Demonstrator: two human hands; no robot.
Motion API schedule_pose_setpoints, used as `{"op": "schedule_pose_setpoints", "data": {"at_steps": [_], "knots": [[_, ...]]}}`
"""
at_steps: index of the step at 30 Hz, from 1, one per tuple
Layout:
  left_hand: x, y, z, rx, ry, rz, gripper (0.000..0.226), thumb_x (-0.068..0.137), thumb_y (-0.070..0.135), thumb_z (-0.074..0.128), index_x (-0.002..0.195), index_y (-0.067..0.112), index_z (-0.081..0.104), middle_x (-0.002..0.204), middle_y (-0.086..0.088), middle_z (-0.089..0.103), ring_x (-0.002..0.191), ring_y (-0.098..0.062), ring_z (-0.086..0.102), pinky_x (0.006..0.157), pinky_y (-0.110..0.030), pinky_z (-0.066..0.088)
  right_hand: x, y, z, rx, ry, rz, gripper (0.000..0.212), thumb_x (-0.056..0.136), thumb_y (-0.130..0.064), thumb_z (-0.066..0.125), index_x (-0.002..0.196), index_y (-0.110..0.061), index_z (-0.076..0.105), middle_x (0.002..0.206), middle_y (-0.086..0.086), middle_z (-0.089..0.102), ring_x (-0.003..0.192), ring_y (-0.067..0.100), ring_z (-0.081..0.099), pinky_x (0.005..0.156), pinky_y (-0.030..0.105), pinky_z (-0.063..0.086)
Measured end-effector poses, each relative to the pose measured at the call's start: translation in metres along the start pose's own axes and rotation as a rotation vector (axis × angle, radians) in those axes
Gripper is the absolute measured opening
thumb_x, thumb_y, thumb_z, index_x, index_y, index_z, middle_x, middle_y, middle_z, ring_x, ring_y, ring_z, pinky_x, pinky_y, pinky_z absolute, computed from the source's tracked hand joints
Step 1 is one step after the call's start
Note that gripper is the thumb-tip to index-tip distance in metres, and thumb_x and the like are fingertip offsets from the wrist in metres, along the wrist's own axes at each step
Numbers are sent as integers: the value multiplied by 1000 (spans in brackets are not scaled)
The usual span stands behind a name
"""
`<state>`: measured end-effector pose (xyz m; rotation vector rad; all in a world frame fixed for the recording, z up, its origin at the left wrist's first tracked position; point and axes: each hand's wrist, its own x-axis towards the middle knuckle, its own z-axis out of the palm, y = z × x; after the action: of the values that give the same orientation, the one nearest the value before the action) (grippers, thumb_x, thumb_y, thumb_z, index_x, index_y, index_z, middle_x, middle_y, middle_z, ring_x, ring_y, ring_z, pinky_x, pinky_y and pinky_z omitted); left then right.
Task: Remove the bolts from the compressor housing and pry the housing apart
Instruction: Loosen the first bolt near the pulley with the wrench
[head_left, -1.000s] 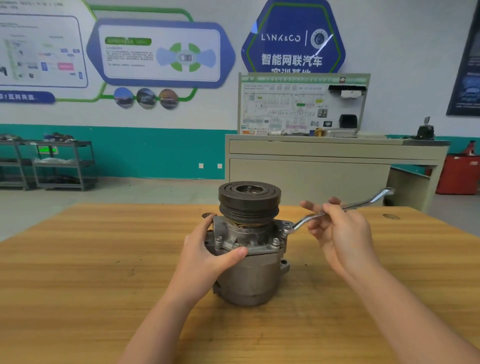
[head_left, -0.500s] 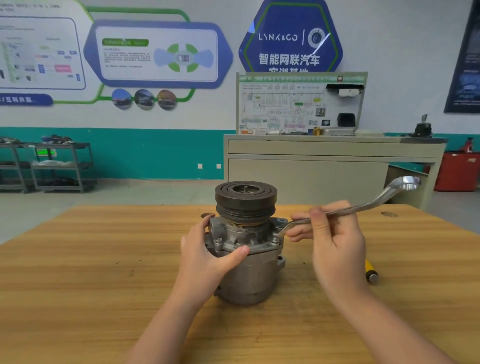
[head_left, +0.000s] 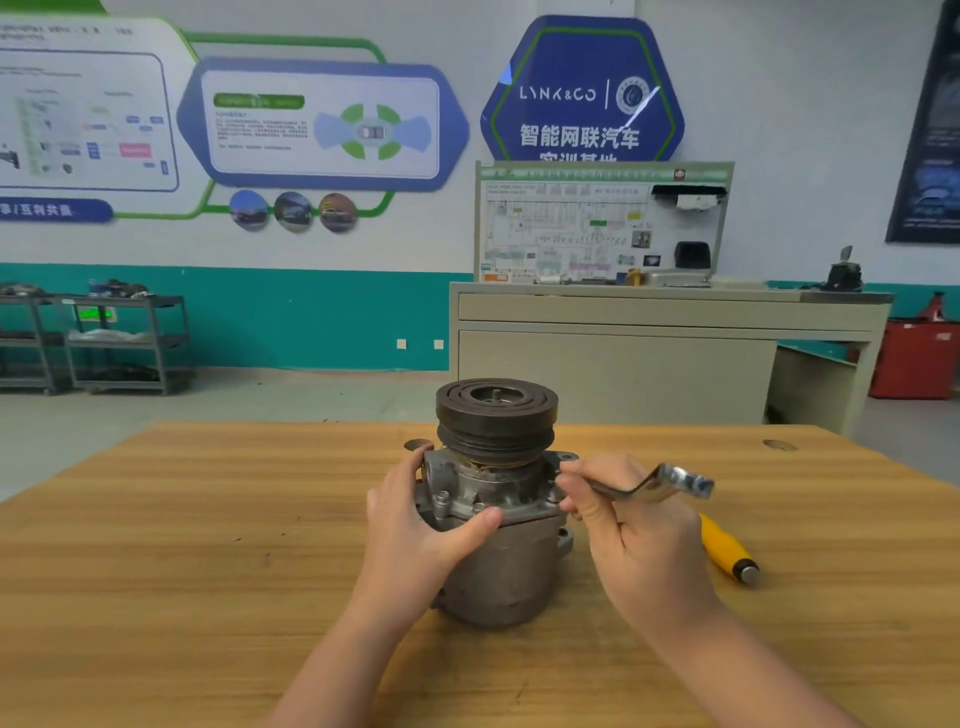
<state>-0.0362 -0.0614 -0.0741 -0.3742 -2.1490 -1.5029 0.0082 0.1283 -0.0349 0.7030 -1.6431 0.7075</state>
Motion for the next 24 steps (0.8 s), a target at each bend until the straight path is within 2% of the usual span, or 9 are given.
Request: {"op": "schedule_pose_setpoints", "data": {"at_steps": [3,6,8,10,12,15,19,21,24], "knots": [[0,-2,1,-3,2,7,93,50,74,70,130,49,31,115,36,38,117,-4,37,85,-19,35,-3,1,3,-69,0,-63,45,99,-35,48,82,1,69,74,6,65,71,8,60,70,14,48],[1,-3,2,-6,15,25,88,56,65,82,131,45,40,117,29,46,115,-3,37,83,-15,34,-6,1,11,-123,1,-148,19,92,-21,62,84,-3,66,73,6,63,65,16,58,59,24,50],[2,-3,3,4,16,32,80,61,57,86,127,49,43,116,26,48,114,-4,37,81,-14,34,-6,-1,15,-111,-27,-222,14,100,-20,51,92,-10,56,74,7,62,61,19,57,55,28,48],[2,-3,3,-3,17,31,78,54,66,80,120,54,40,115,28,46,112,-2,37,81,-13,33,-13,2,19,-105,-28,-232,22,104,-29,39,96,-13,51,77,5,62,65,16,56,60,22,46],[1,-2,3,-19,37,18,83,49,72,70,122,52,36,114,32,42,112,-1,37,82,-13,33,-22,0,23,73,84,-30,19,104,-35,37,104,-22,50,85,0,60,66,10,56,64,17,46],[1,-4,4,-25,40,9,89,48,74,70,126,52,35,113,38,37,113,0,36,84,-16,33,-18,-2,27,483,433,528,21,102,-30,33,96,-45,46,77,3,65,47,11,52,49,18,45],[2,-5,4,-27,39,11,86,49,73,73,124,51,37,114,36,40,112,0,35,82,-15,33,12,22,20,861,551,1241,20,106,-16,31,92,-18,44,55,8,61,34,15,42,36,20,34],[1,-5,4,-23,44,14,91,47,74,69,128,48,37,115,35,42,111,3,36,85,-17,34,27,35,8,1160,597,1381,20,106,-15,31,91,-11,44,55,10,61,37,14,46,37,20,37],[1,-4,4,-34,50,10,96,44,75,69,131,47,37,116,32,42,110,5,37,88,-21,34,39,43,-14,1285,583,1239,20,106,-13,31,92,-11,45,71,12,67,54,18,63,49,25,53]]}}
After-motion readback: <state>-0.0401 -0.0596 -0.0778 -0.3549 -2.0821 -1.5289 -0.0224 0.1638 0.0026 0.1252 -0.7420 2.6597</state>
